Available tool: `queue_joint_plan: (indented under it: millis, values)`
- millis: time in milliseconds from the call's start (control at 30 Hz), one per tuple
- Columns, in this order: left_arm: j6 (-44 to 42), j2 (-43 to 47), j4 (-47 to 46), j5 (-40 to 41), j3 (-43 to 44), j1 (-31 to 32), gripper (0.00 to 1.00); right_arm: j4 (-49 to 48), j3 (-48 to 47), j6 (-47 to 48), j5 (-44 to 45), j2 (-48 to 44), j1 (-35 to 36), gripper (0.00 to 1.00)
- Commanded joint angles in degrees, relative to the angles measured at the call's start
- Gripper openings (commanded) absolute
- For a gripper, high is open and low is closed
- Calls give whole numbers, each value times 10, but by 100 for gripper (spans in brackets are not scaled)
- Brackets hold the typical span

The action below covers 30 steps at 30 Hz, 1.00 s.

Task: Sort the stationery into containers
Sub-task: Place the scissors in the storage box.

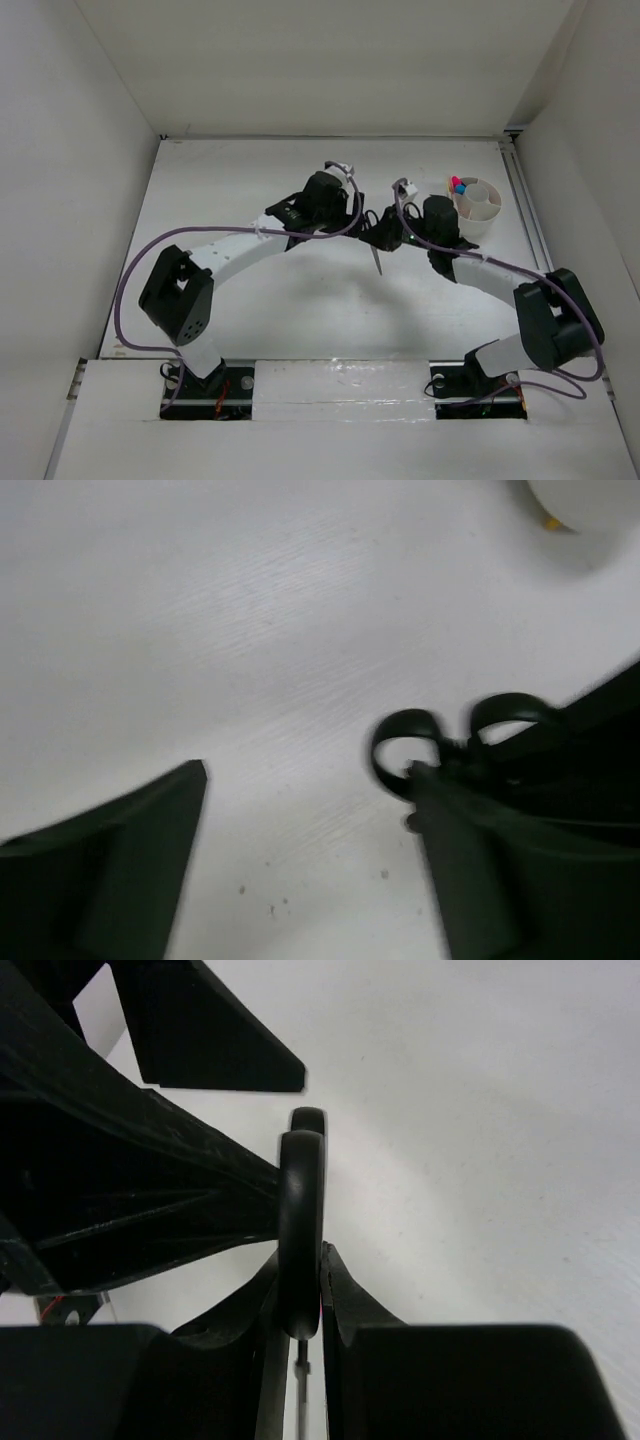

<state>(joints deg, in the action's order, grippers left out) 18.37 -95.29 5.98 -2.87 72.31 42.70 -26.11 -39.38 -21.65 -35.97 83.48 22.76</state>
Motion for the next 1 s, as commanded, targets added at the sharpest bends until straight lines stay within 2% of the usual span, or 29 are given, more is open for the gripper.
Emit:
queue_joint_plan:
  millis: [0, 100, 133, 200, 367, 433, 633, 667, 800, 967]
  values:
    - [46, 45, 35, 90, 20, 3, 99, -46, -21, 41, 26, -66, -14, 0]
    - [143, 69, 146, 173, 58, -9, 100, -40, -21, 84, 72, -107, -54, 0]
    - [161, 77, 183, 173, 58, -9, 100, -49, -16, 91, 94, -115, -67, 0]
    - [178, 119, 199, 173, 48, -9, 100, -68, -11, 111, 111, -126, -104, 0]
    - [157, 217, 191, 142, -26, 42, 100, -151, -20, 126, 111, -126, -185, 0]
    - [157, 256, 209, 153, -58, 58, 100, -188, -26, 141, 102, -109, -206, 0]
    - [150, 361, 229, 148, -138, 63, 100, -316, -60, 124, 67, -44, -310, 0]
    - [150, 387, 222, 134, -153, 63, 100, -367, -53, 107, 75, -27, -321, 0]
    - [150, 424, 217, 142, -163, 92, 100, -440, -53, 86, 82, 12, -360, 0]
    - [145, 430, 210, 109, -169, 92, 100, -448, -80, 79, 70, 51, -390, 0]
